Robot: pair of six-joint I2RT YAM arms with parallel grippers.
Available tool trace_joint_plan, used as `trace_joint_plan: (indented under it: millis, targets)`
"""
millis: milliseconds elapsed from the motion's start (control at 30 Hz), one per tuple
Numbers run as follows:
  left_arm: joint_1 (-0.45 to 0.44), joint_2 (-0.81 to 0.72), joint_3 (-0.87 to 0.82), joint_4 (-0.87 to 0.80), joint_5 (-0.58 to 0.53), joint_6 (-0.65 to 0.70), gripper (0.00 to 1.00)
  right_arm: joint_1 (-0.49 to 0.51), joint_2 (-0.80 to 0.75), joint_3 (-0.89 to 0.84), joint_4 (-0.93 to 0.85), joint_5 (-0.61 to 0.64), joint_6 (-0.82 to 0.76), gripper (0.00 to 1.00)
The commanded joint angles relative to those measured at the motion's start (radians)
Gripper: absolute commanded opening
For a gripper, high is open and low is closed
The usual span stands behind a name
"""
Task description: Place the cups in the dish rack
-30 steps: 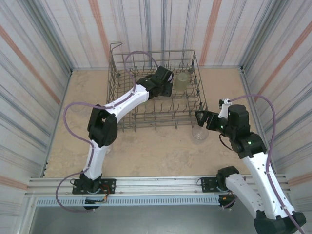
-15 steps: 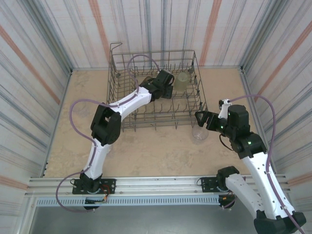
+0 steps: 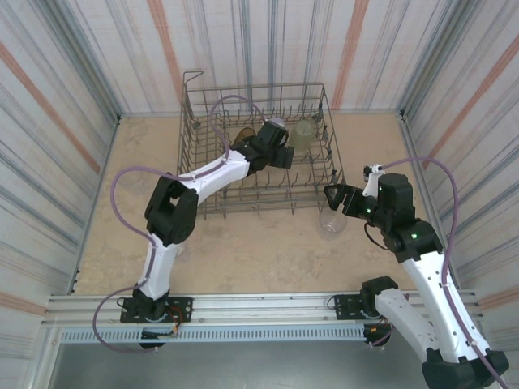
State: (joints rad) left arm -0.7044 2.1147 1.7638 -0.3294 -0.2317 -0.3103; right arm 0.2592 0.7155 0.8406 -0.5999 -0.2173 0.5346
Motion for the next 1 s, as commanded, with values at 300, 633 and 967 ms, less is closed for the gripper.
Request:
trace_joint_plan:
  millis: [300, 633, 967]
  targets:
    - [0.003, -0.182, -0.069, 0.055, 0.015, -0.014, 0.99, -0.007, -0.010, 0.082, -0.075, -0.019, 0.018, 0.99]
    - [-0.004, -0.388, -0.150, 0.099, 0.040, -0.009, 0.99, -0.006, 0.001, 0.075, -0.128, 0.004, 0.041, 0.99]
    - [-0.004, -0.518, -0.204, 0.014, 0.052, 0.029, 0.99, -0.006, 0.028, 0.058, -0.176, 0.037, 0.048, 0.99]
